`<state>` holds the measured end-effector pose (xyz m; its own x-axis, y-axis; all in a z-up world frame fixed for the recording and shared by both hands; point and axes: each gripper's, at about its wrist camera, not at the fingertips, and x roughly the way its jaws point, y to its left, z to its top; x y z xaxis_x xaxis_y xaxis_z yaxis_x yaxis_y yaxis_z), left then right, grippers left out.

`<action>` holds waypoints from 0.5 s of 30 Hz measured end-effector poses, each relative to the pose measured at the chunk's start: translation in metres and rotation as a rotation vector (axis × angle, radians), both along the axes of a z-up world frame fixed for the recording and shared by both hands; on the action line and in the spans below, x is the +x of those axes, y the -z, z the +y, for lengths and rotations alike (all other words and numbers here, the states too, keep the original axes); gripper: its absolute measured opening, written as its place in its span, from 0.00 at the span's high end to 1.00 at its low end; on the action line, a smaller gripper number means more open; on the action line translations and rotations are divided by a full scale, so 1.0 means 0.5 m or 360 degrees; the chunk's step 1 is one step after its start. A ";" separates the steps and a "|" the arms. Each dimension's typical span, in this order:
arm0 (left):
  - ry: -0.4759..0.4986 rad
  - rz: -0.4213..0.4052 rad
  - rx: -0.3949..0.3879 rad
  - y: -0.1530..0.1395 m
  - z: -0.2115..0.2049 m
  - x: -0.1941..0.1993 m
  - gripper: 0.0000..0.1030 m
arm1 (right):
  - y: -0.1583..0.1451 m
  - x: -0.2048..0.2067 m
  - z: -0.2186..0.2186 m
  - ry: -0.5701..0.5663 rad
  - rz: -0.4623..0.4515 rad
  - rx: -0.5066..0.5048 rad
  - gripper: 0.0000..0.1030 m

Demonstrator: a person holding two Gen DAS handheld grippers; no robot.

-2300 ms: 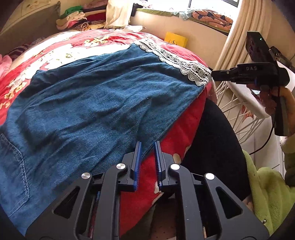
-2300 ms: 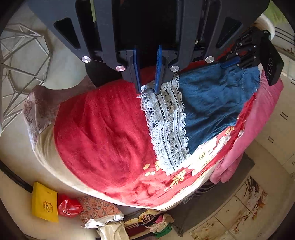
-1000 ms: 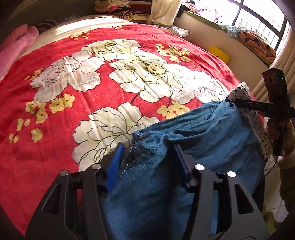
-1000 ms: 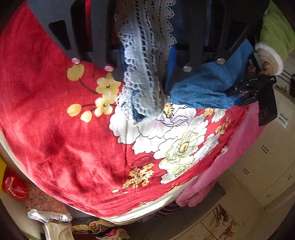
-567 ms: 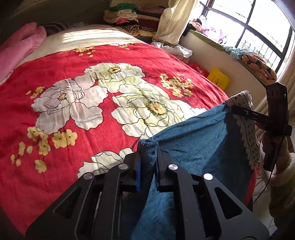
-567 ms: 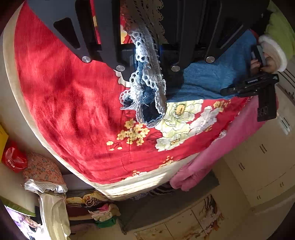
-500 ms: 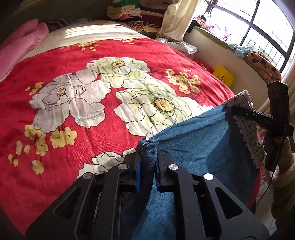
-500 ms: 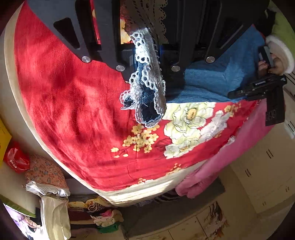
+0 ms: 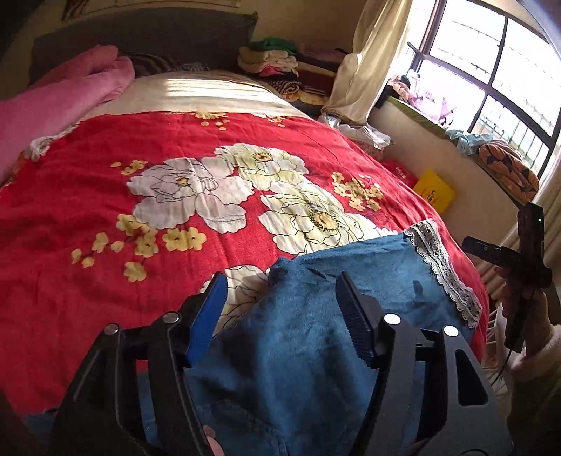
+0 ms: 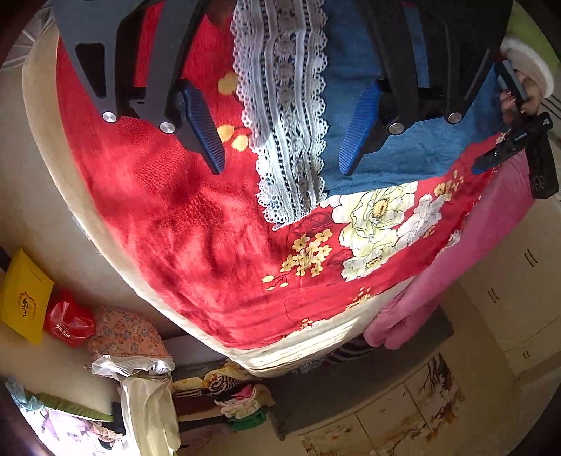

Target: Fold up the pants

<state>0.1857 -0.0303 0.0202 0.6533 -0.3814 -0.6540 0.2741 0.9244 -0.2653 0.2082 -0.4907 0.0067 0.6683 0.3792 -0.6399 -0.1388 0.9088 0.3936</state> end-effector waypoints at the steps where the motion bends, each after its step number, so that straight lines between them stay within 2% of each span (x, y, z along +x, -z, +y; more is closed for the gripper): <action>1: -0.0033 -0.0002 0.0010 -0.006 0.013 -0.022 0.31 | -0.001 -0.021 -0.005 0.0009 -0.0002 0.0016 0.31; 6: -0.0249 -0.0040 -0.0047 -0.022 0.121 -0.141 0.20 | 0.037 -0.116 -0.034 0.0167 0.0100 0.0107 0.29; 10: -0.0461 -0.0039 -0.0103 -0.017 0.227 -0.225 0.11 | 0.077 -0.172 -0.025 0.0215 0.0164 0.0210 0.29; 15: -0.0640 0.0099 -0.0245 0.038 0.324 -0.291 0.10 | 0.117 -0.187 -0.006 0.0284 0.0265 0.0304 0.29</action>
<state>0.0404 0.1319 0.0011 0.7311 -0.2007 -0.6521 -0.1207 0.9027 -0.4131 0.1144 -0.4936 -0.0517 0.6271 0.3896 -0.6746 0.0970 0.8202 0.5638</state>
